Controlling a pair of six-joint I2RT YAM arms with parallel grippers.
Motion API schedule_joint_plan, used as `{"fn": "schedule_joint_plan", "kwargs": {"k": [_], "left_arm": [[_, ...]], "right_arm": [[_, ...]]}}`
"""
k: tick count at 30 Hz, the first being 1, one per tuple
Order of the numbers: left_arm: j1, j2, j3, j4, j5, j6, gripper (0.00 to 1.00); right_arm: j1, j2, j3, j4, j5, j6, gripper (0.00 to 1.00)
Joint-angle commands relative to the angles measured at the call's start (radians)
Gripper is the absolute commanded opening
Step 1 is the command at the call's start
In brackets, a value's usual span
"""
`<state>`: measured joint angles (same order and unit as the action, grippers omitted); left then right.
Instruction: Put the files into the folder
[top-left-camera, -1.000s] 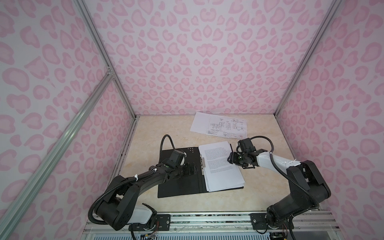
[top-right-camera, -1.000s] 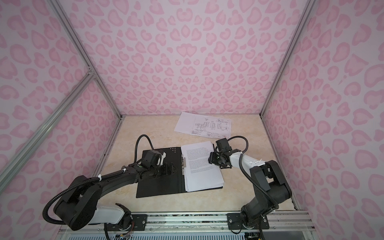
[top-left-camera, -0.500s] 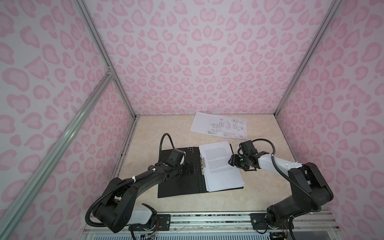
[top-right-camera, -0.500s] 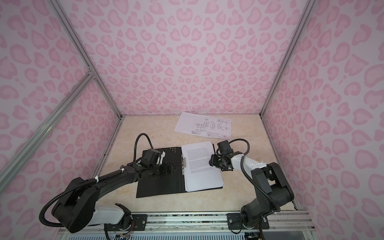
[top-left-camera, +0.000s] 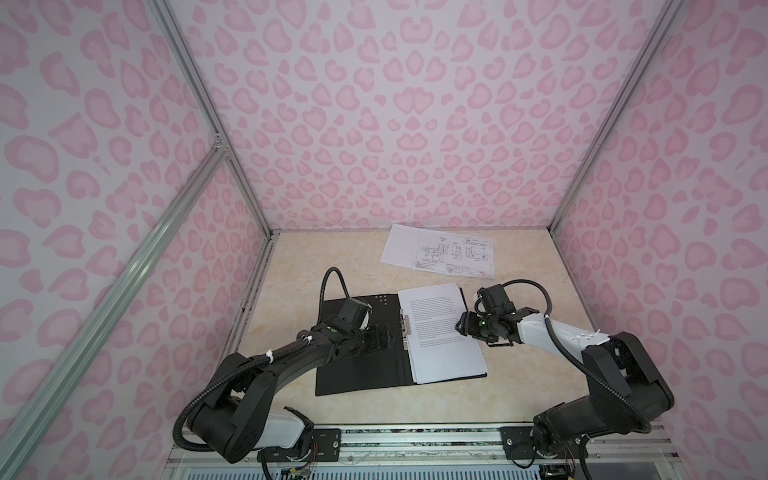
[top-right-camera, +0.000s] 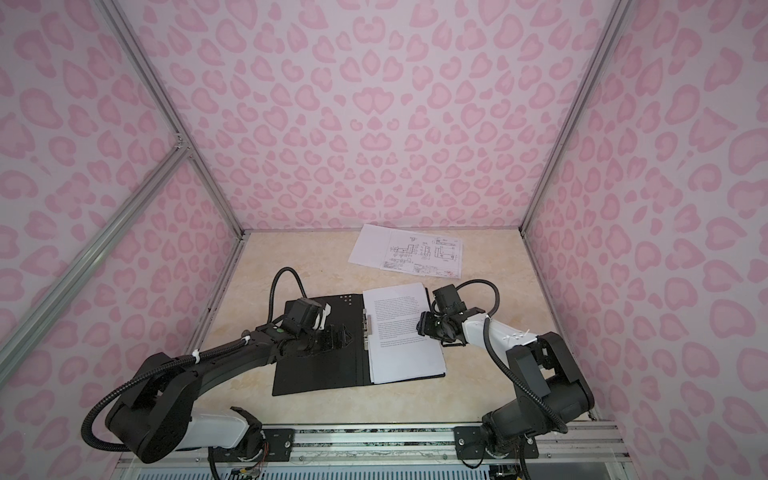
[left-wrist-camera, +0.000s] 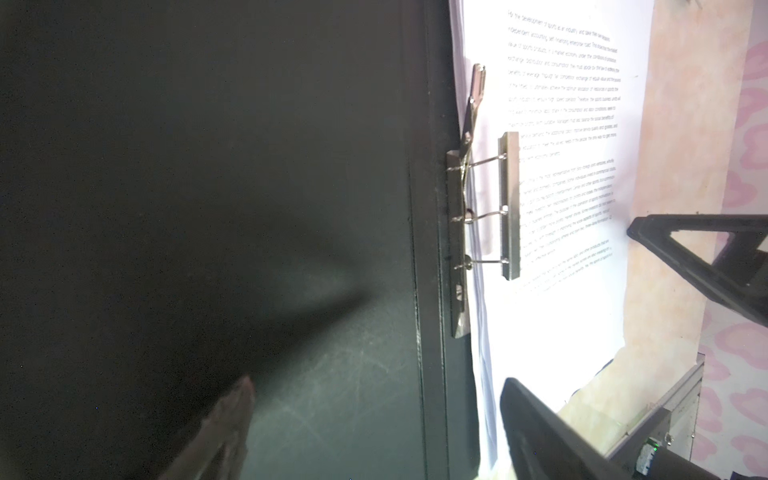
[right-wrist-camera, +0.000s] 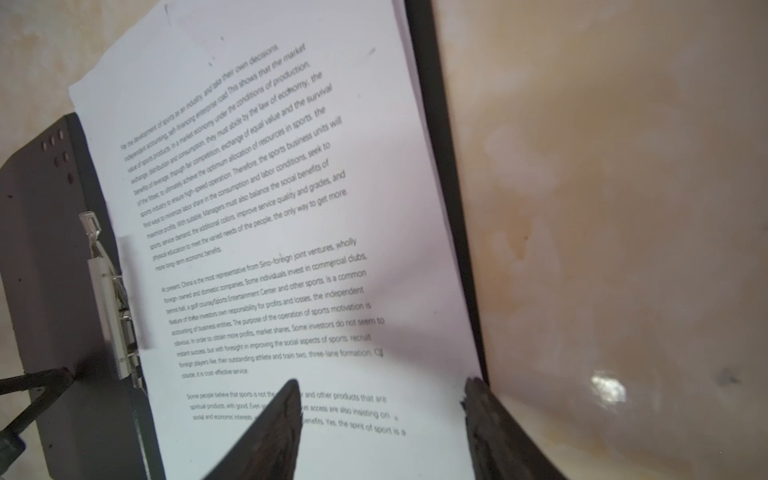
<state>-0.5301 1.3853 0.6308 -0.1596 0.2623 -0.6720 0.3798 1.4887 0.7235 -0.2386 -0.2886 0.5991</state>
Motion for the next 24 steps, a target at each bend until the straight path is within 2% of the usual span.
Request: {"fn": "schedule_joint_plan", "kwargs": {"k": [1, 7, 10, 11, 13, 18, 21, 24], "left_arm": [[0.001, 0.006, -0.005, 0.021, 0.003, -0.001, 0.94], [0.001, -0.007, 0.002, 0.013, 0.003, 0.002, 0.94], [0.001, -0.028, 0.013, 0.002, 0.005, 0.007, 0.94], [0.001, -0.038, 0.02, -0.005, 0.006, 0.01, 0.94], [0.001, -0.062, 0.039, -0.015, 0.017, 0.017, 0.94], [0.002, -0.121, 0.105, -0.065, 0.02, 0.039, 0.94], [0.004, -0.157, 0.13, -0.098, -0.005, 0.054, 0.94], [0.005, -0.185, 0.137, -0.128, -0.023, 0.061, 0.94]], "right_arm": [[0.002, -0.006, -0.007, -0.01, 0.001, 0.014, 0.64], [-0.007, -0.009, 0.011, -0.028, 0.017, 0.001, 0.64], [-0.053, -0.02, 0.036, -0.035, 0.023, -0.016, 0.68], [-0.076, -0.026, 0.043, -0.028, 0.023, -0.016, 0.74], [-0.142, -0.031, 0.047, 0.04, -0.002, 0.017, 0.98], [-0.301, 0.09, 0.078, 0.292, -0.14, 0.16, 0.98], [-0.338, 0.16, 0.124, 0.346, -0.095, 0.223, 0.97], [-0.363, 0.248, 0.184, 0.38, -0.08, 0.29, 0.88]]}}
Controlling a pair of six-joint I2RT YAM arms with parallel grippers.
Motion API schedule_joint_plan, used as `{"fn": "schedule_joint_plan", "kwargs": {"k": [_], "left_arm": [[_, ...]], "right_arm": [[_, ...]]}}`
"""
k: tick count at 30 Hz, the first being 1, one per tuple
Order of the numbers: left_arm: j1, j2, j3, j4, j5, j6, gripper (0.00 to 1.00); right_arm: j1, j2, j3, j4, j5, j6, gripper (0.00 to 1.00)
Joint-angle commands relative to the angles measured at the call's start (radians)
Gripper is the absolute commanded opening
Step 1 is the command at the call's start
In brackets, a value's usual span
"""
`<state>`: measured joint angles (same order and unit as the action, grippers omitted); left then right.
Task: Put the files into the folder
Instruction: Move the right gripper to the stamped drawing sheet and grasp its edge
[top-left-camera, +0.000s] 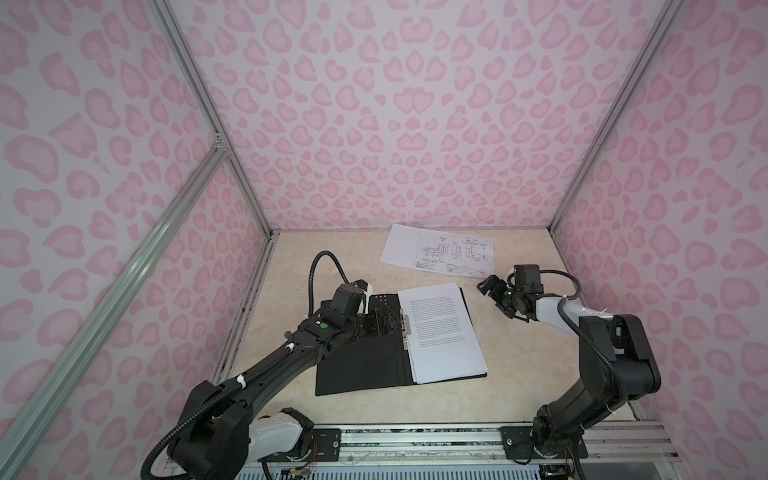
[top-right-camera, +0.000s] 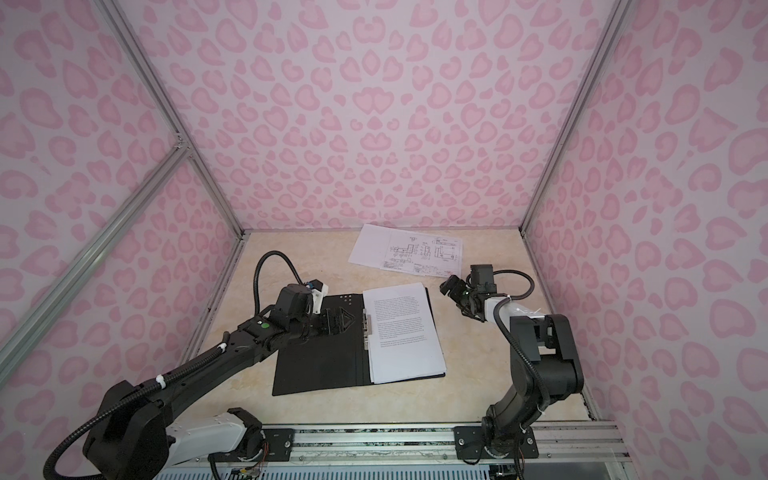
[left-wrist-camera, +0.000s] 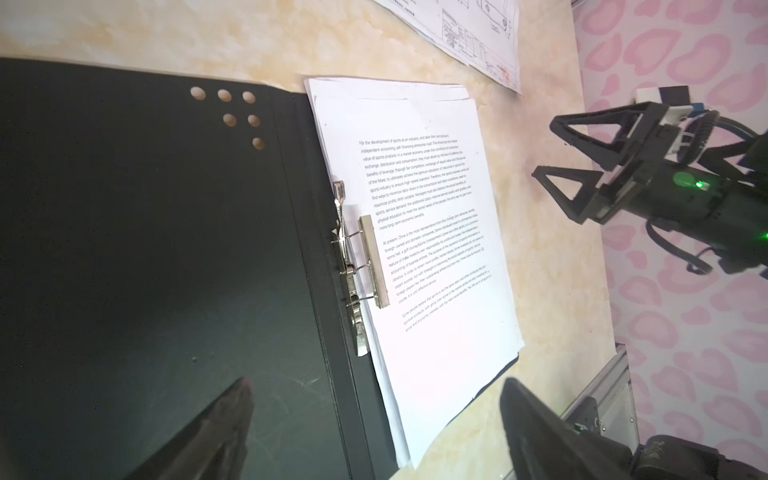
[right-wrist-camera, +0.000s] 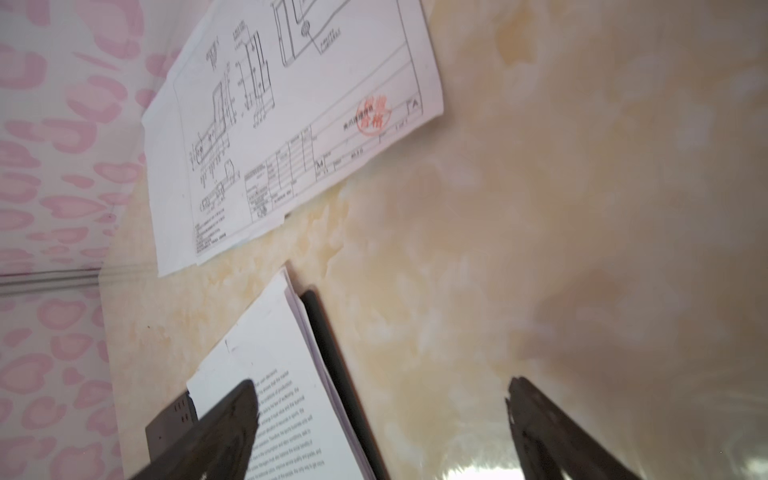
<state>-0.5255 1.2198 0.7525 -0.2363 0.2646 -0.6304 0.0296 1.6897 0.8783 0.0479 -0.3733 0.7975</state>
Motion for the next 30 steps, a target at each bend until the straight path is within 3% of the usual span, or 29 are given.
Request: {"fn": "schedule_joint_plan", "kwargs": {"k": [1, 8, 12, 20, 25, 30], "left_arm": [[0.002, -0.029, 0.013, -0.053, -0.026, 0.018, 0.94], [0.016, -0.063, 0.008, -0.074, -0.04, 0.015, 0.94], [0.023, -0.059, 0.014, -0.077, -0.043, 0.015, 0.95], [0.036, -0.053, 0.036, -0.088, -0.039, 0.017, 0.95], [0.043, -0.06, 0.043, -0.09, -0.034, 0.02, 0.94], [0.05, -0.076, 0.049, -0.108, -0.037, 0.03, 0.94]], "right_arm": [[-0.018, 0.077, 0.044, 0.112, 0.007, 0.121, 0.85], [-0.019, 0.239, 0.138, 0.143, 0.07, 0.311, 0.69], [0.012, 0.295, 0.188, 0.145, 0.118, 0.383, 0.67], [0.05, 0.368, 0.299, -0.001, 0.254, 0.539, 0.55], [0.052, 0.422, 0.299, 0.089, 0.297, 0.648, 0.36], [0.05, 0.444, 0.268, 0.26, 0.318, 0.673, 0.07]]}}
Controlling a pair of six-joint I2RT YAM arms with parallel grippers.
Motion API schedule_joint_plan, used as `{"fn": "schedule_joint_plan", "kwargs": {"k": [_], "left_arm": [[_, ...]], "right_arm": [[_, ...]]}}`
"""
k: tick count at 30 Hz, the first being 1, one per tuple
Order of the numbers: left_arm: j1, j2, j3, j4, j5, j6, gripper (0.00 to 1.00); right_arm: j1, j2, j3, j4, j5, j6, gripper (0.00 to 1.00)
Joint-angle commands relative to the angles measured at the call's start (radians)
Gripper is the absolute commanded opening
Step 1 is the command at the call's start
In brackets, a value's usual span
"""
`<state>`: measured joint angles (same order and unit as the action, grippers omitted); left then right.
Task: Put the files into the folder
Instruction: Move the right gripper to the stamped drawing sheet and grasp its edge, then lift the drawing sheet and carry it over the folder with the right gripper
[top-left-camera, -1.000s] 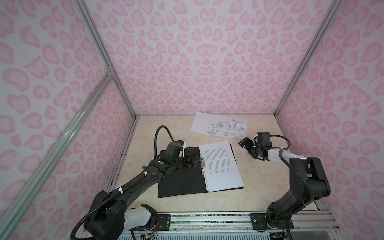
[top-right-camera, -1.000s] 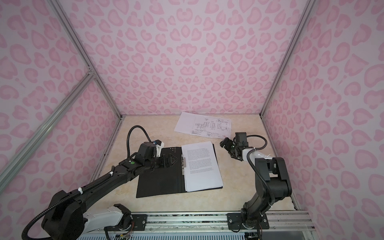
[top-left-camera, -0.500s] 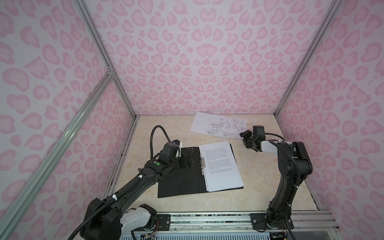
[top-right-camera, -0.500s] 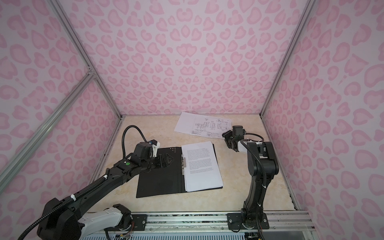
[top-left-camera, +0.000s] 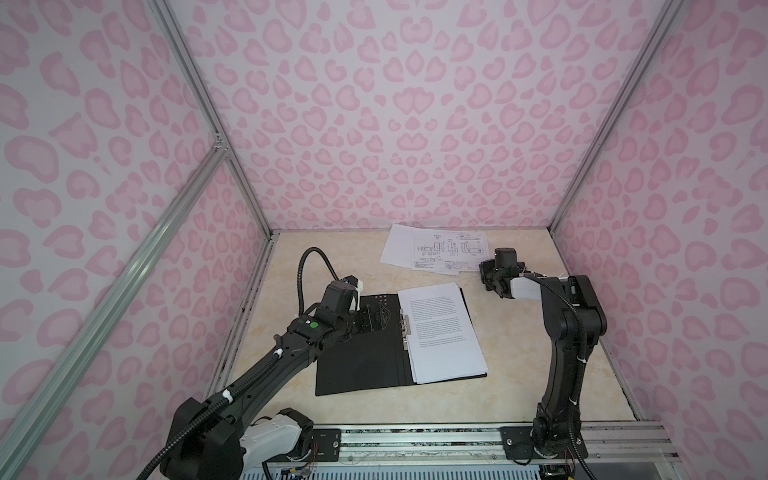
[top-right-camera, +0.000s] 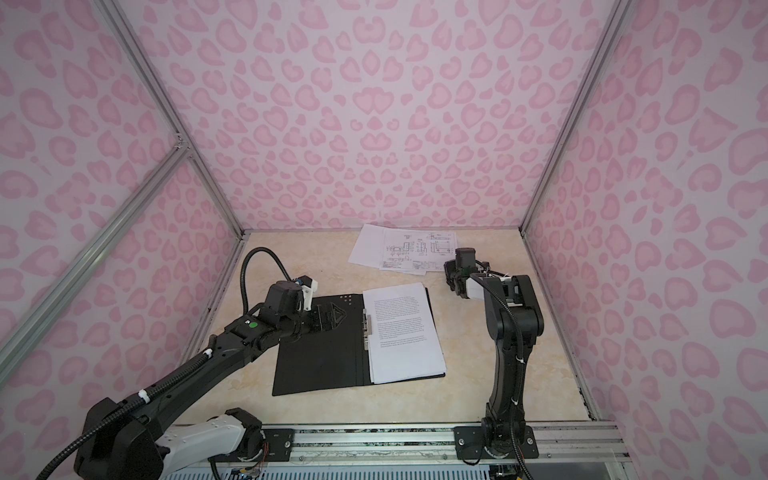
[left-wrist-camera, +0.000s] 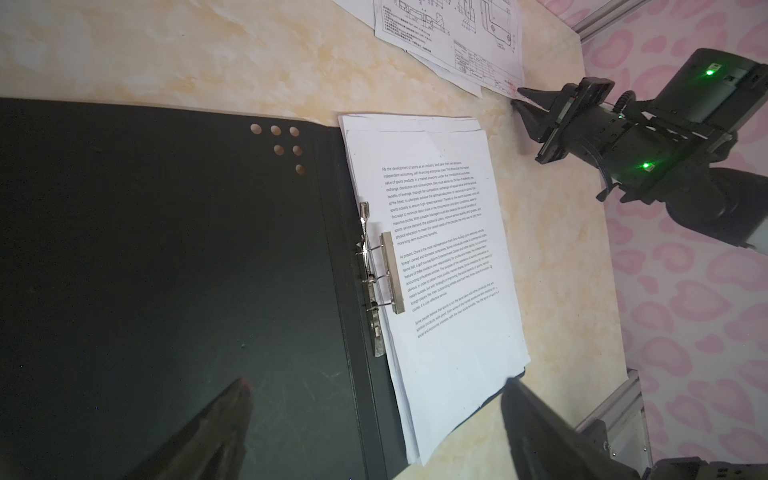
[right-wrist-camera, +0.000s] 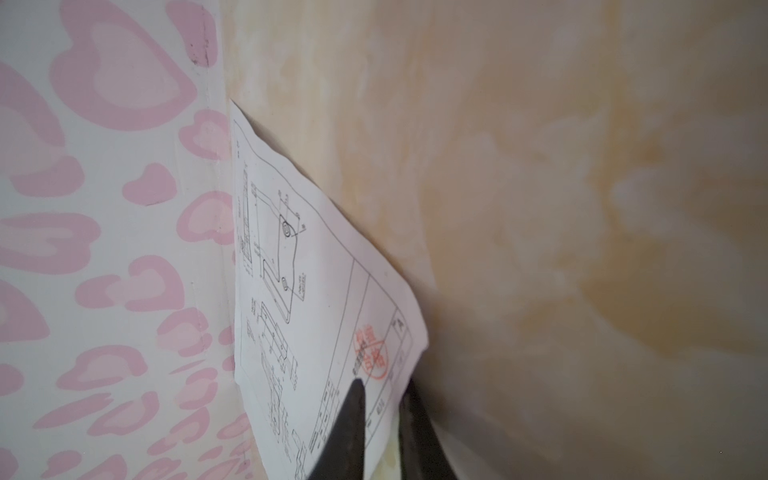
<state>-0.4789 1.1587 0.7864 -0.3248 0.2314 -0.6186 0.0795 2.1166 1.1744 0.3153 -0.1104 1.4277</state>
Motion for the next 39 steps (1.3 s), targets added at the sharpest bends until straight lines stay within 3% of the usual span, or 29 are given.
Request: {"fn": "schedule_joint_plan", "kwargs": {"k": [1, 8, 11, 16, 21, 24, 29, 31, 35, 39], "left_arm": [[0.005, -0.024, 0.016, -0.025, -0.007, 0.024, 0.95], [0.011, -0.134, 0.02, -0.042, -0.046, 0.157, 0.99], [0.01, -0.198, 0.014, -0.029, -0.049, 0.22, 0.98], [0.011, -0.286, -0.011, 0.022, -0.056, 0.283, 0.98], [0.011, -0.334, -0.052, 0.039, -0.05, 0.371, 0.98], [0.011, -0.411, -0.126, 0.133, -0.002, 0.385, 0.98], [0.011, -0.528, -0.216, 0.207, -0.026, 0.391, 0.98], [0.011, -0.531, -0.217, 0.182, -0.042, 0.404, 0.98], [0.011, -0.507, -0.22, 0.155, -0.032, 0.394, 0.98], [0.011, -0.508, -0.211, 0.142, -0.022, 0.396, 0.98]], "right_arm": [[-0.004, 0.011, -0.039, 0.039, 0.057, 0.015, 0.02], [-0.003, -0.185, -0.045, -0.068, -0.026, -0.326, 0.0], [-0.006, -0.272, -0.024, -0.205, -0.127, -0.482, 0.0], [0.007, -0.449, 0.006, -0.404, -0.192, -0.726, 0.0], [0.035, -0.575, 0.067, -0.535, -0.262, -0.887, 0.0], [0.053, -0.615, 0.11, -0.606, -0.346, -0.976, 0.0], [0.136, -0.643, 0.254, -0.837, -0.334, -1.134, 0.0], [0.18, -0.648, 0.329, -0.904, -0.343, -1.166, 0.0], [0.269, -0.664, 0.424, -0.934, -0.395, -1.097, 0.0], [0.338, -0.613, 0.587, -1.118, -0.425, -1.097, 0.0]]}}
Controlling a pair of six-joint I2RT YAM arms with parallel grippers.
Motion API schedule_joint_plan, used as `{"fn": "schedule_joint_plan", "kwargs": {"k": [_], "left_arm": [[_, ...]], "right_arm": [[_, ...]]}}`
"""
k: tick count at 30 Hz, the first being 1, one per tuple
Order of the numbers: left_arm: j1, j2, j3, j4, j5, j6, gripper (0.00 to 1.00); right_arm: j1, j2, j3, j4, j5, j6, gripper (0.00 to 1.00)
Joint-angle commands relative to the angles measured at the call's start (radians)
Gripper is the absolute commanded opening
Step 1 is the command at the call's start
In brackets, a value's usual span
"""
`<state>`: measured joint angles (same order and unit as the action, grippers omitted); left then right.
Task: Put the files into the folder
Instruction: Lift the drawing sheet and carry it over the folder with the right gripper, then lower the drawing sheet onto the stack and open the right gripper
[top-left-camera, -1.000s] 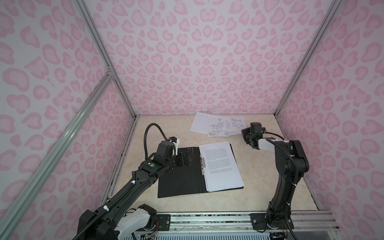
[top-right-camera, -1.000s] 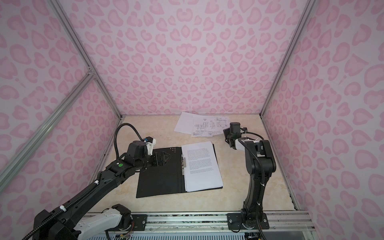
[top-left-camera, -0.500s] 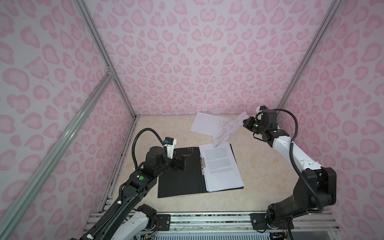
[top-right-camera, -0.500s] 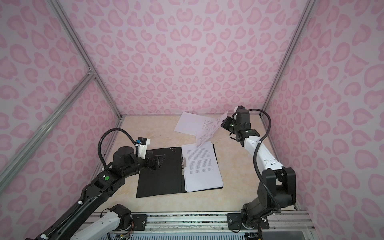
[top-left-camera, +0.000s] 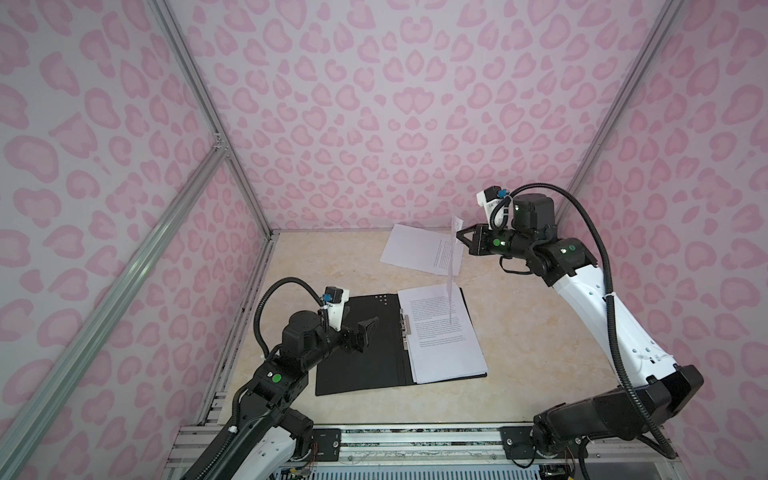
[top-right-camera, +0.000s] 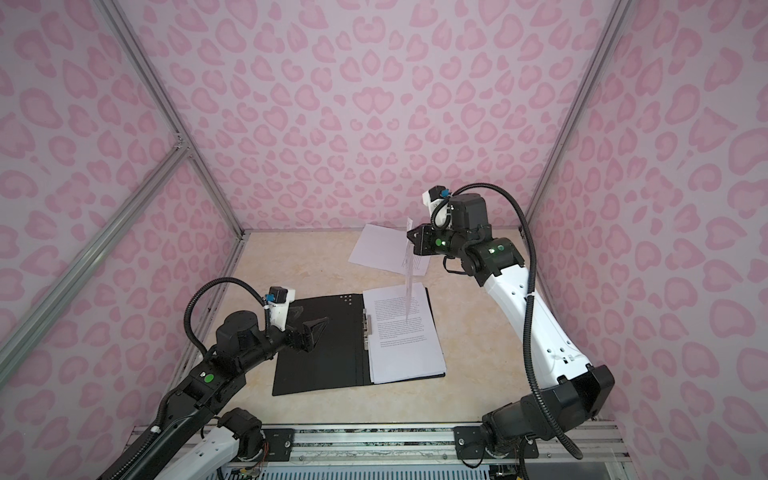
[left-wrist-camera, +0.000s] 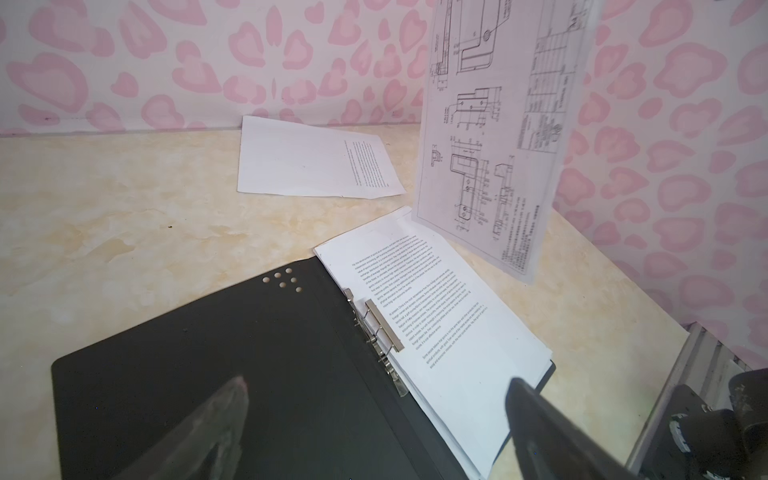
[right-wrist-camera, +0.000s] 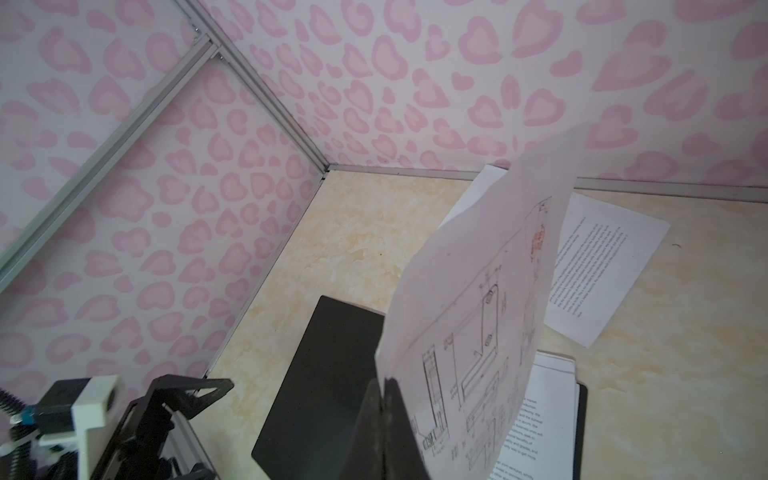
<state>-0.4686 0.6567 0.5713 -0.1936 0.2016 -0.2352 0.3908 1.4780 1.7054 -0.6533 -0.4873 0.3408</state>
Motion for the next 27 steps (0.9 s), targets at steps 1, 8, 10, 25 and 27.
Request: {"fn": "schedule_joint_plan", "kwargs": {"k": [1, 8, 10, 25, 27], "left_arm": [[0.001, -0.014, 0.004, 0.01, -0.001, 0.014, 0.98], [0.001, -0.05, -0.007, 0.003, -0.001, 0.015, 0.98], [0.001, -0.053, -0.007, 0.003, 0.001, 0.014, 0.98], [0.001, -0.051, -0.005, -0.003, 0.003, 0.014, 0.98], [0.001, -0.049, -0.007, -0.002, 0.0, 0.014, 0.98]], "right_arm": [[0.038, 0.034, 0.077, -0.181, -0.064, -0.014, 0.0], [0.048, -0.075, -0.066, -0.074, -0.329, 0.051, 0.0], [0.047, -0.113, -0.093, -0.053, -0.356, 0.078, 0.0], [-0.229, -0.015, -0.341, -0.215, -0.244, -0.298, 0.0], [-0.227, 0.039, -0.373, -0.182, -0.203, -0.355, 0.0]]}}
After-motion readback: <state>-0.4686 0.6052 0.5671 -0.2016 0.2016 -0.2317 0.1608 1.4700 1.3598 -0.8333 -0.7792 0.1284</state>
